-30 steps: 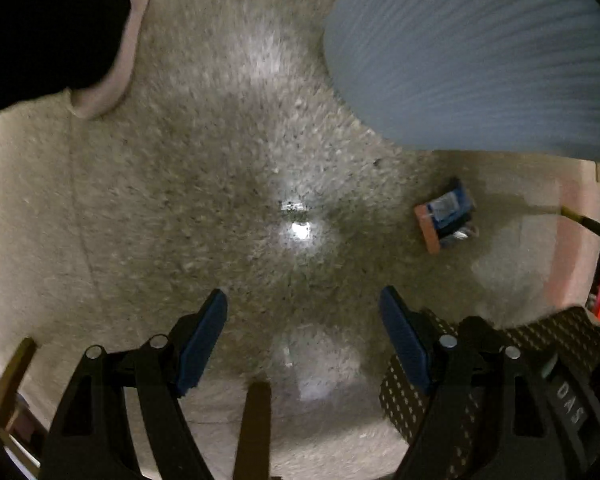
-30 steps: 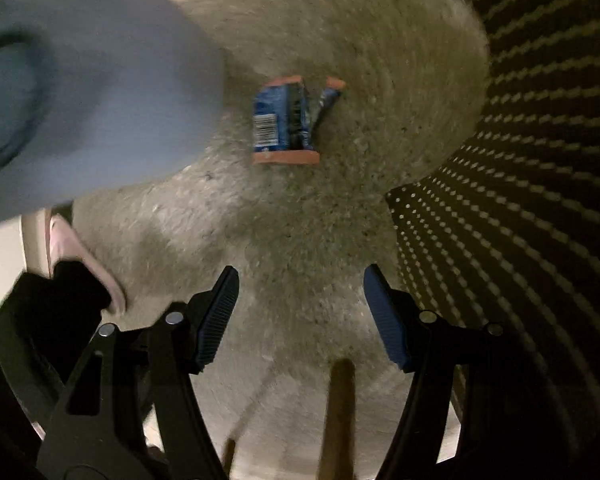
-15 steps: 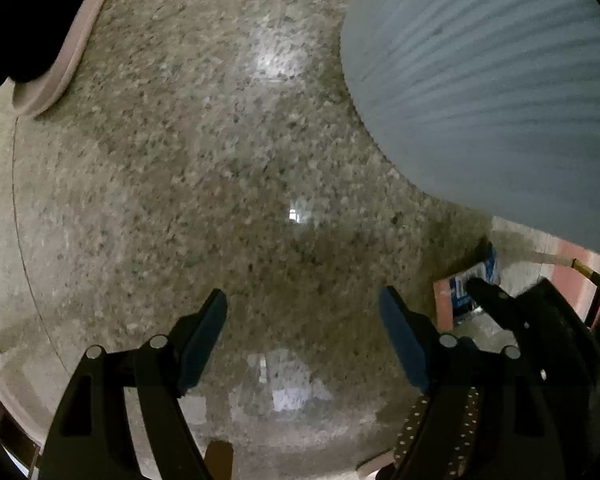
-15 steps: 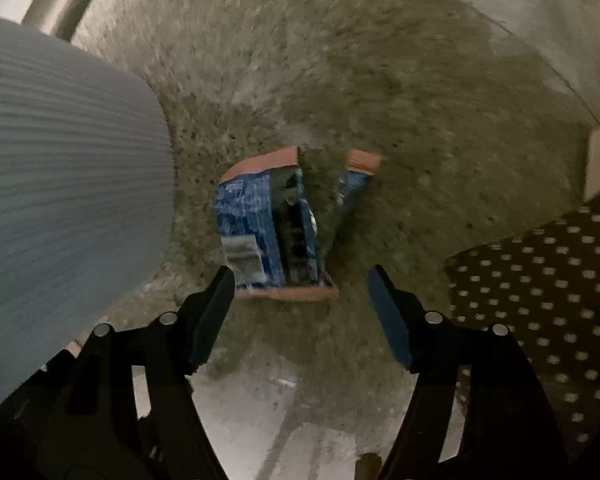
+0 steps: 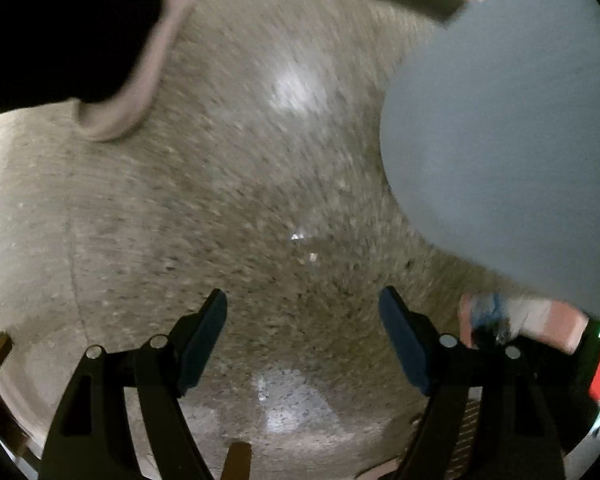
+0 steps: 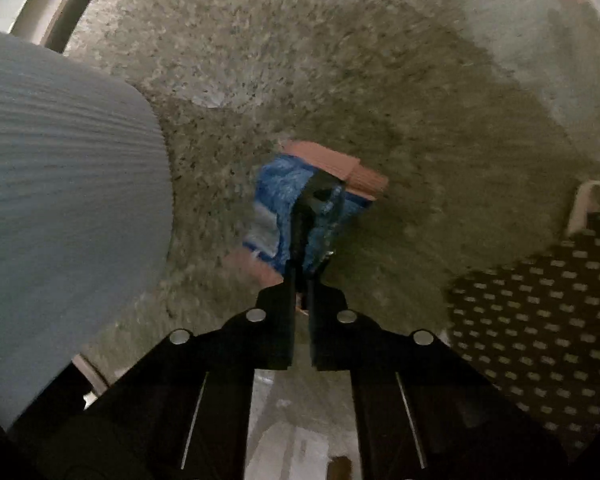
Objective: Collect trash
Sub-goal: 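Lift the wrapper with the right tool and bring it over the bin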
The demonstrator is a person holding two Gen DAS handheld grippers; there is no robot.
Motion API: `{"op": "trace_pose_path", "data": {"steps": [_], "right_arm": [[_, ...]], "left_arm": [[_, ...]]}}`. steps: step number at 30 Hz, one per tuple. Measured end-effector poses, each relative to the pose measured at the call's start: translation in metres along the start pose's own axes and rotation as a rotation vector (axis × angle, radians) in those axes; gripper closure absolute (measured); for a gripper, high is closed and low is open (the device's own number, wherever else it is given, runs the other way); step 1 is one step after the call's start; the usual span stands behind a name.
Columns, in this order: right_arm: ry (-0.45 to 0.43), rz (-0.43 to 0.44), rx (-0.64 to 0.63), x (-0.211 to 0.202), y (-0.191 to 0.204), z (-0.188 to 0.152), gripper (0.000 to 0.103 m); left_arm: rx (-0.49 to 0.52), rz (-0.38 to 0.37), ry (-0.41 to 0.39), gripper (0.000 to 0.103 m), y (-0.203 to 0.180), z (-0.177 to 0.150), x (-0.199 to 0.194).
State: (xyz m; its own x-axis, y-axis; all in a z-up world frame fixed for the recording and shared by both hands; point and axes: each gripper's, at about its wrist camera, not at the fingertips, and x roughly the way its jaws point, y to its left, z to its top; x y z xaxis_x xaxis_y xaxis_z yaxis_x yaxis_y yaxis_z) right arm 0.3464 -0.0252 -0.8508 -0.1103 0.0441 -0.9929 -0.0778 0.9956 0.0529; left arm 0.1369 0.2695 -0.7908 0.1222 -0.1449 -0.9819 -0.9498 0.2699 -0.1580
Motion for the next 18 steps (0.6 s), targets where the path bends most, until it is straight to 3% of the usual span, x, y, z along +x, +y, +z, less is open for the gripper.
{"op": "trace_pose_path", "data": {"steps": [3, 8, 13, 16, 18], "right_arm": [[-0.005, -0.01, -0.019, -0.037, 0.0, -0.02, 0.099], [0.002, -0.007, -0.087, -0.091, 0.005, -0.076, 0.099], [-0.059, -0.014, -0.197, -0.144, 0.025, -0.14, 0.099], [-0.144, 0.001, -0.281, -0.18, 0.046, -0.17, 0.099], [-0.185, 0.036, -0.3, -0.195, 0.051, -0.173, 0.099]], "left_arm": [[-0.072, -0.028, -0.074, 0.027, 0.017, 0.002, -0.037], [-0.093, -0.052, -0.136, 0.027, 0.032, -0.009, -0.093], [-0.034, -0.086, -0.194, 0.027, 0.036, -0.013, -0.138], [0.01, -0.161, -0.262, 0.027, 0.026, -0.008, -0.174], [0.054, -0.204, -0.328, 0.027, 0.015, -0.004, -0.198]]}}
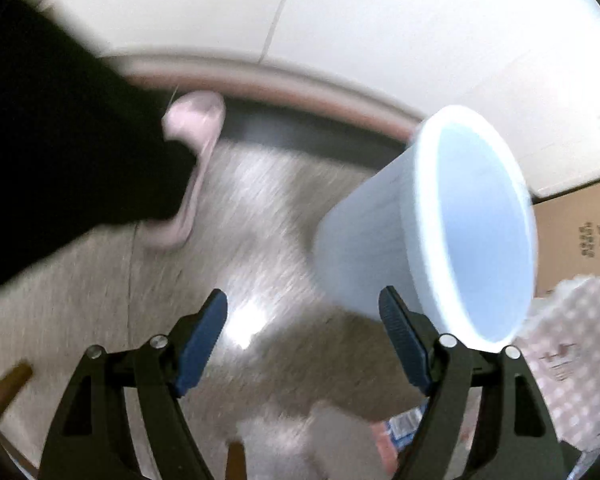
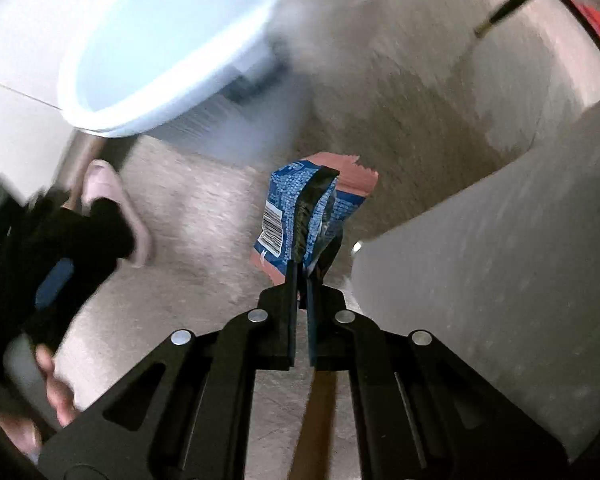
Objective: Collect trash
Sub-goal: 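Lift the wrapper with the right tool and bring it over the bin, then open the right tool to drop the wrapper into the bin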
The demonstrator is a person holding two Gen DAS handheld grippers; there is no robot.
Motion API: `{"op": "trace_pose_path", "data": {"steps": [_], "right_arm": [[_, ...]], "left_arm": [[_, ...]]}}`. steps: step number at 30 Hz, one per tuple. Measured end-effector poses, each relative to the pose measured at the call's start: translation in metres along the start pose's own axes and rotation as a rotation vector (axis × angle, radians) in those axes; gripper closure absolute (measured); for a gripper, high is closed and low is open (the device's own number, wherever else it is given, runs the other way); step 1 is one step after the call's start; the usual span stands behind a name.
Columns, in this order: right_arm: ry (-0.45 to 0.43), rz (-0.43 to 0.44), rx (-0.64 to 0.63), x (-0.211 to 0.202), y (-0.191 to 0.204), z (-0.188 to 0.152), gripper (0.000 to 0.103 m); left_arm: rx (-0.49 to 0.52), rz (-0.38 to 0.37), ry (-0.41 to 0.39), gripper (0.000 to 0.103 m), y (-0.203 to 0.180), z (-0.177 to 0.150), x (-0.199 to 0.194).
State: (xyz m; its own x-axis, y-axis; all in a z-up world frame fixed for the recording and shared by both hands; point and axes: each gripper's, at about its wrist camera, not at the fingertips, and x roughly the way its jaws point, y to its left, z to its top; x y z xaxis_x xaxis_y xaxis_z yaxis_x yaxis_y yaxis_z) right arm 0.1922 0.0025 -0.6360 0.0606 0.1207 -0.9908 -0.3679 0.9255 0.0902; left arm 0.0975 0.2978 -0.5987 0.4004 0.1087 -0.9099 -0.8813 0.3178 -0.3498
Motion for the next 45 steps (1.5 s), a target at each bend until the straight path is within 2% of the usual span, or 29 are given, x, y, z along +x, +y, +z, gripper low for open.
{"op": "trace_pose_path", "data": {"steps": [4, 7, 9, 12, 14, 15, 18, 20, 23, 28, 42, 43, 45], "right_arm": [[-0.095, 0.112, 0.011, -0.035, 0.009, 0.013, 0.099], [-0.151, 0.19, 0.038, -0.055, 0.015, 0.027, 0.099], [-0.18, 0.228, 0.064, -0.064, 0.017, 0.038, 0.099], [-0.197, 0.251, 0.095, -0.063, 0.018, 0.054, 0.099], [-0.192, 0.275, 0.133, -0.055, 0.015, 0.063, 0.099], [-0.194, 0.28, 0.15, -0.05, 0.019, 0.067, 0.099], [-0.195, 0.288, 0.16, -0.039, 0.025, 0.081, 0.099], [-0.193, 0.288, 0.162, -0.035, 0.028, 0.089, 0.099], [-0.204, 0.284, 0.155, -0.034, 0.028, 0.098, 0.099], [-0.219, 0.255, 0.128, -0.032, 0.034, 0.109, 0.099], [-0.234, 0.227, 0.072, -0.03, 0.048, 0.106, 0.098], [-0.232, 0.225, 0.072, -0.029, 0.049, 0.106, 0.094], [-0.23, 0.219, 0.073, -0.028, 0.049, 0.106, 0.07]], "left_arm": [[0.056, -0.062, -0.024, 0.027, -0.029, 0.02, -0.014], [0.141, -0.056, 0.023, 0.027, -0.048, 0.032, -0.002], [0.162, -0.05, 0.057, 0.032, -0.054, 0.039, 0.01], [0.158, -0.055, 0.113, 0.046, -0.058, 0.042, 0.03], [0.165, -0.058, 0.154, 0.06, -0.057, 0.048, 0.041], [0.171, -0.066, 0.167, 0.062, -0.058, 0.05, 0.044], [0.215, -0.097, 0.194, 0.083, -0.063, 0.055, 0.052], [0.245, -0.077, 0.194, 0.084, -0.069, 0.057, 0.053], [0.218, -0.091, 0.197, 0.084, -0.066, 0.057, 0.051], [0.226, -0.085, 0.192, 0.084, -0.067, 0.056, 0.054], [0.254, -0.075, 0.18, 0.084, -0.067, 0.055, 0.057], [0.256, -0.074, 0.179, 0.084, -0.067, 0.054, 0.057], [0.256, -0.075, 0.177, 0.083, -0.067, 0.054, 0.057]]}}
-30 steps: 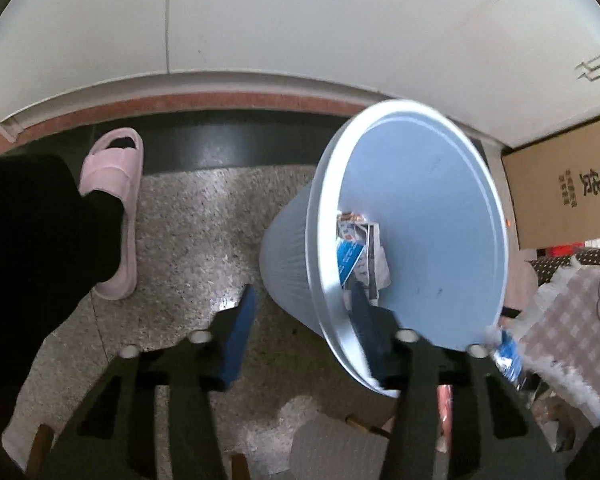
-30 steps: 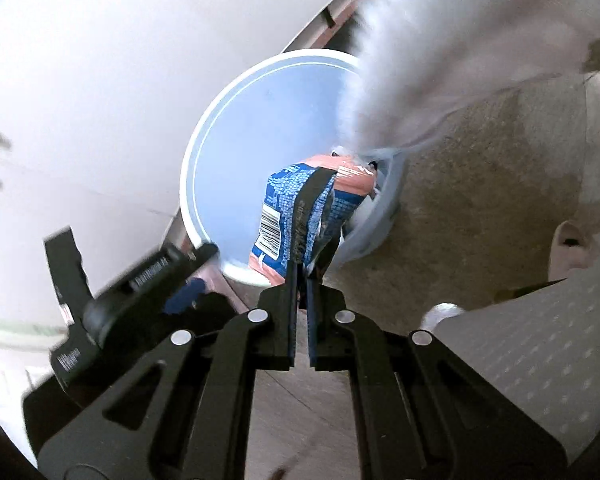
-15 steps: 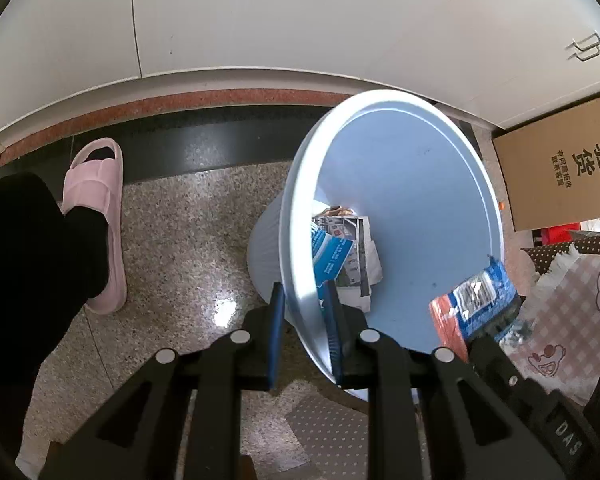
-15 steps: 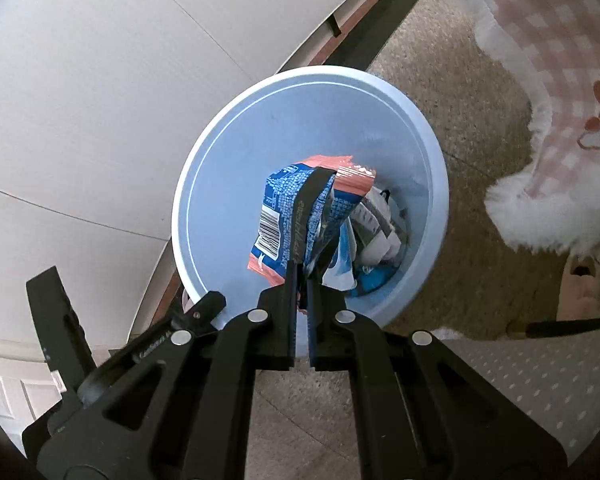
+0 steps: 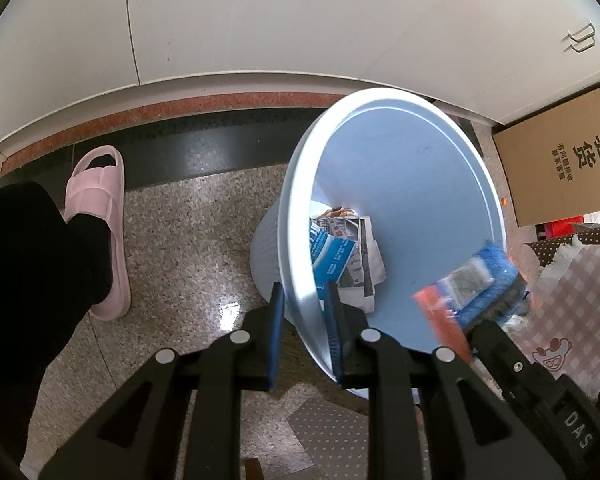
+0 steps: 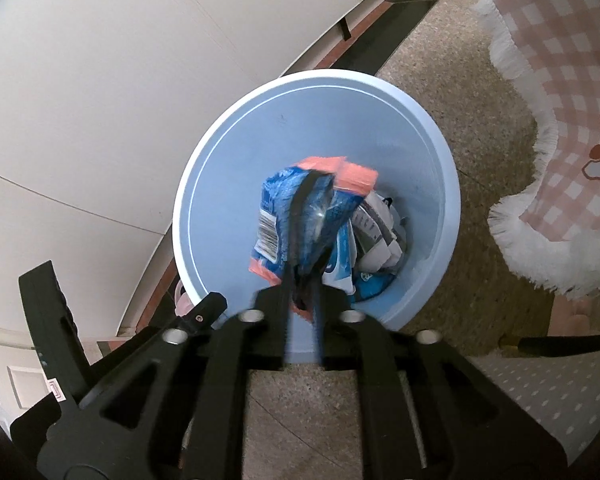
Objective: Collect trash
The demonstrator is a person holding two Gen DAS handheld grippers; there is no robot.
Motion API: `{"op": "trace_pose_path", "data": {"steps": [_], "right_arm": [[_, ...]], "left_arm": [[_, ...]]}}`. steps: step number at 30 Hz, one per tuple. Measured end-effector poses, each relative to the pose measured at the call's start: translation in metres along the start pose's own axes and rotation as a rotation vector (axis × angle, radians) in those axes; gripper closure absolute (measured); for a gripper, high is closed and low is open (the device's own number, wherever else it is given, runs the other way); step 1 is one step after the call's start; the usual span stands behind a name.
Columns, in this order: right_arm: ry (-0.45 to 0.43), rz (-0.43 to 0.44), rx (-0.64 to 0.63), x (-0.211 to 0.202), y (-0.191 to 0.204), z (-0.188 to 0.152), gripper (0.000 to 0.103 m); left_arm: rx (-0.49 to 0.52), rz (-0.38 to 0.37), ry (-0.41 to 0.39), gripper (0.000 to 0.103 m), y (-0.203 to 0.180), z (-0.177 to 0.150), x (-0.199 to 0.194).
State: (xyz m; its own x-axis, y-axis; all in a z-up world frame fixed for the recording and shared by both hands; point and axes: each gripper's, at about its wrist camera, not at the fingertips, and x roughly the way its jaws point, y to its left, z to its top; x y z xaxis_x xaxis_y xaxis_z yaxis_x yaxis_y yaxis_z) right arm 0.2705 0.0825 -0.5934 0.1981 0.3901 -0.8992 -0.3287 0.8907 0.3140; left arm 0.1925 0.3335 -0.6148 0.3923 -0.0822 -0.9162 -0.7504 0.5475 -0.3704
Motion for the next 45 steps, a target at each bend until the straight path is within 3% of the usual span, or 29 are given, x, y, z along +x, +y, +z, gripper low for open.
{"op": "trace_pose_path", "data": {"steps": [1, 2, 7, 11, 14, 21, 26, 31, 35, 45], "right_arm": [[-0.007, -0.002, 0.004, 0.0, 0.0, 0.0, 0.047], [-0.023, -0.003, 0.009, -0.003, -0.001, 0.0, 0.045], [-0.021, 0.008, 0.027, -0.005, -0.003, -0.001, 0.045], [-0.013, 0.047, 0.07, -0.009, -0.004, 0.0, 0.045], [-0.004, 0.106, 0.111, -0.016, -0.001, 0.002, 0.043], [0.026, 0.26, 0.141, -0.037, 0.038, 0.011, 0.042], [-0.01, 0.308, 0.037, -0.071, 0.089, 0.014, 0.041], [-0.106, 0.285, -0.075, -0.136, 0.123, 0.012, 0.041], [-0.241, 0.205, -0.168, -0.211, 0.139, 0.012, 0.038], [-0.571, 0.098, -0.264, -0.402, 0.136, -0.011, 0.032]], "left_arm": [[-0.001, -0.001, 0.0, 0.083, 0.0, 0.0, 0.0], [-0.002, -0.001, 0.001, 0.083, 0.001, 0.0, 0.0], [-0.018, -0.005, 0.015, 0.081, 0.003, 0.002, 0.001], [-0.061, 0.008, 0.037, 0.051, 0.007, 0.004, -0.006], [-0.083, 0.034, 0.02, 0.045, 0.01, 0.009, -0.023], [-0.013, 0.145, -0.085, 0.036, 0.008, 0.031, -0.1], [0.004, 0.134, -0.184, 0.036, 0.008, 0.045, -0.166], [0.05, 0.097, -0.27, 0.034, -0.009, 0.043, -0.23], [0.099, 0.028, -0.341, 0.033, -0.032, 0.033, -0.285], [0.281, -0.159, -0.535, 0.028, -0.112, -0.025, -0.425]]}}
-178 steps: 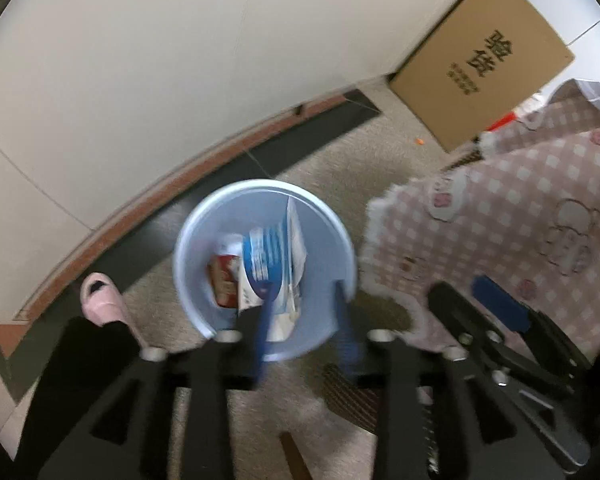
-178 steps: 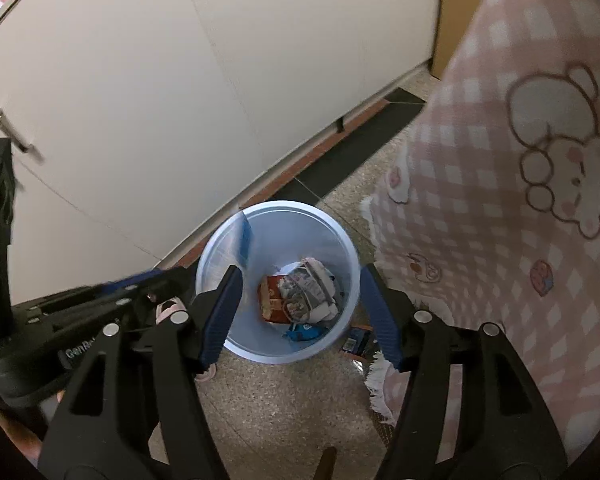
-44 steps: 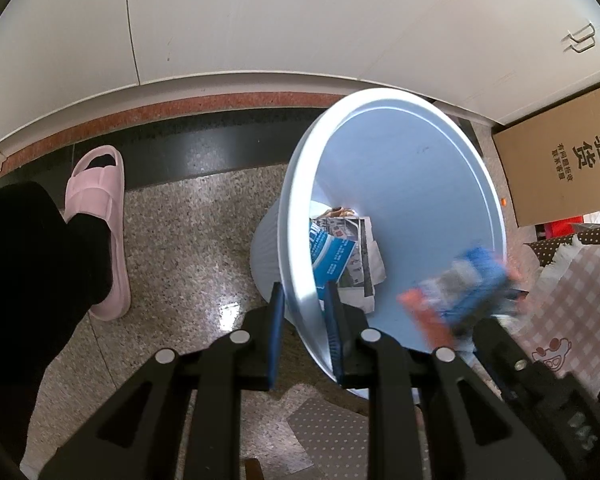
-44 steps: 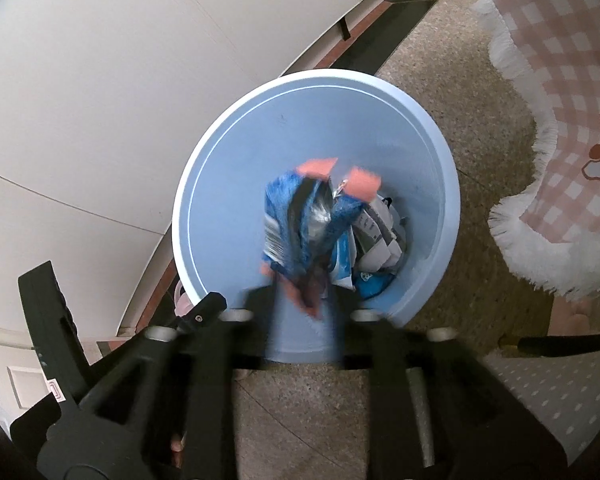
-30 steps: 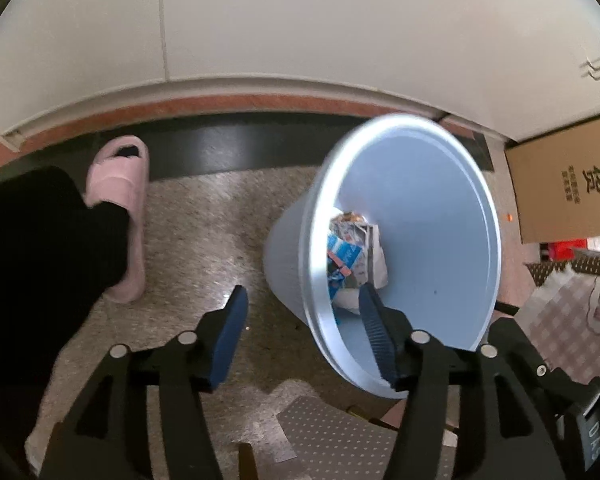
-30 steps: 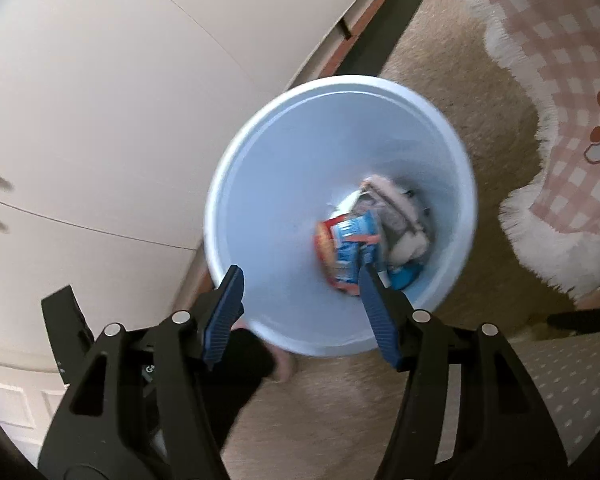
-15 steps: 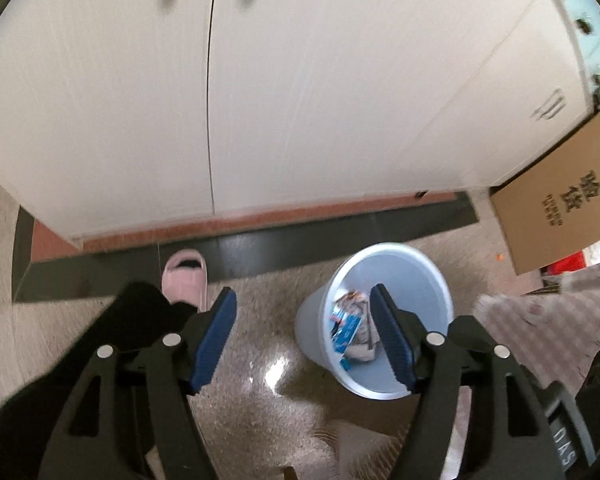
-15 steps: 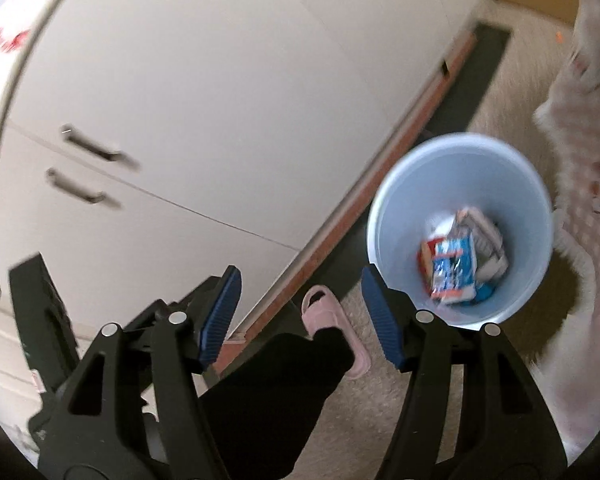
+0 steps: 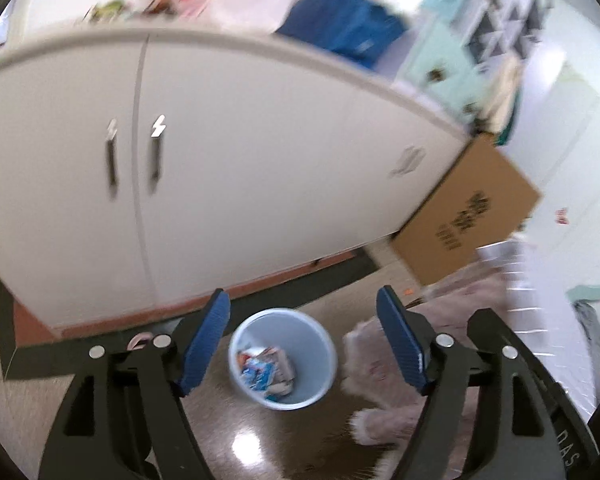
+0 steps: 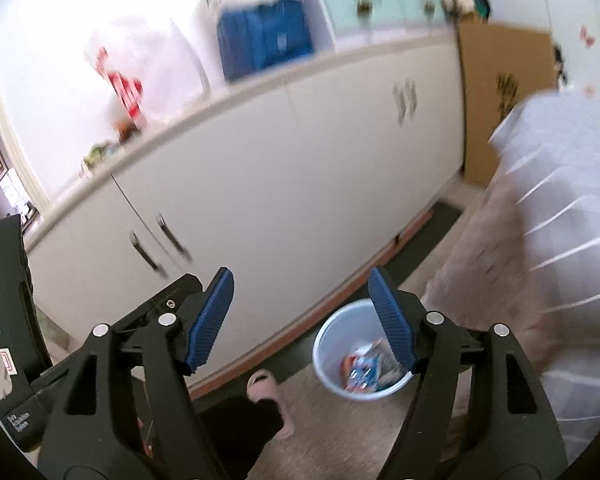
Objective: Collect trash
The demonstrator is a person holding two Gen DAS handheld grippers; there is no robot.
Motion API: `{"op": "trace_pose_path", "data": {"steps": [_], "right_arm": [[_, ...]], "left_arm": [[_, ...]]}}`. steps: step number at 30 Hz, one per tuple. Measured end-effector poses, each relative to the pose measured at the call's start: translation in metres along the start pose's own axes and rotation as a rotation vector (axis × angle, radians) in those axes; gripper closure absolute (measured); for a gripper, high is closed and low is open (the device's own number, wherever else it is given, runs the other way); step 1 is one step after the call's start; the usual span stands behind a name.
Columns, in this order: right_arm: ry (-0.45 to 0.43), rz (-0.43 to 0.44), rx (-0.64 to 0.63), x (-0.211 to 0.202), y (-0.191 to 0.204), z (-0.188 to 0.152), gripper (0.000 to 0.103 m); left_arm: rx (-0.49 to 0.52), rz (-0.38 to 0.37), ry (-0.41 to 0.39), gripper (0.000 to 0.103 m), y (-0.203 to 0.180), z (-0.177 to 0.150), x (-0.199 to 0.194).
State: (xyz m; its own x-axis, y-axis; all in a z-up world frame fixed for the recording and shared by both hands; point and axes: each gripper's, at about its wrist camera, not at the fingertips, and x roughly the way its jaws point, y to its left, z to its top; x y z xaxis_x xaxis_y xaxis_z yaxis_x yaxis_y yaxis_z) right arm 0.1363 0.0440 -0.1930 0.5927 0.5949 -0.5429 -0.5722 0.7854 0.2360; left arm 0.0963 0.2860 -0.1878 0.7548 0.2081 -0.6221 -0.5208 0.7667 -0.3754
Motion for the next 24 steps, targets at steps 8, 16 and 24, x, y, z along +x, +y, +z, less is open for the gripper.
{"op": "trace_pose_path", "data": {"steps": [8, 16, 24], "right_arm": [[-0.179, -0.084, -0.005, -0.138, -0.036, 0.03, 0.019], [-0.294, -0.22, -0.027, -0.24, -0.054, 0.022, 0.011], [-0.359, -0.323, -0.016, -0.301, -0.064, 0.008, 0.007]], "left_arm": [[0.142, -0.167, -0.097, 0.021, -0.087, 0.0, -0.092], [0.287, -0.285, -0.13, 0.018, -0.15, -0.019, -0.152], [0.424, -0.312, -0.198, 0.015, -0.186, -0.041, -0.201]]}}
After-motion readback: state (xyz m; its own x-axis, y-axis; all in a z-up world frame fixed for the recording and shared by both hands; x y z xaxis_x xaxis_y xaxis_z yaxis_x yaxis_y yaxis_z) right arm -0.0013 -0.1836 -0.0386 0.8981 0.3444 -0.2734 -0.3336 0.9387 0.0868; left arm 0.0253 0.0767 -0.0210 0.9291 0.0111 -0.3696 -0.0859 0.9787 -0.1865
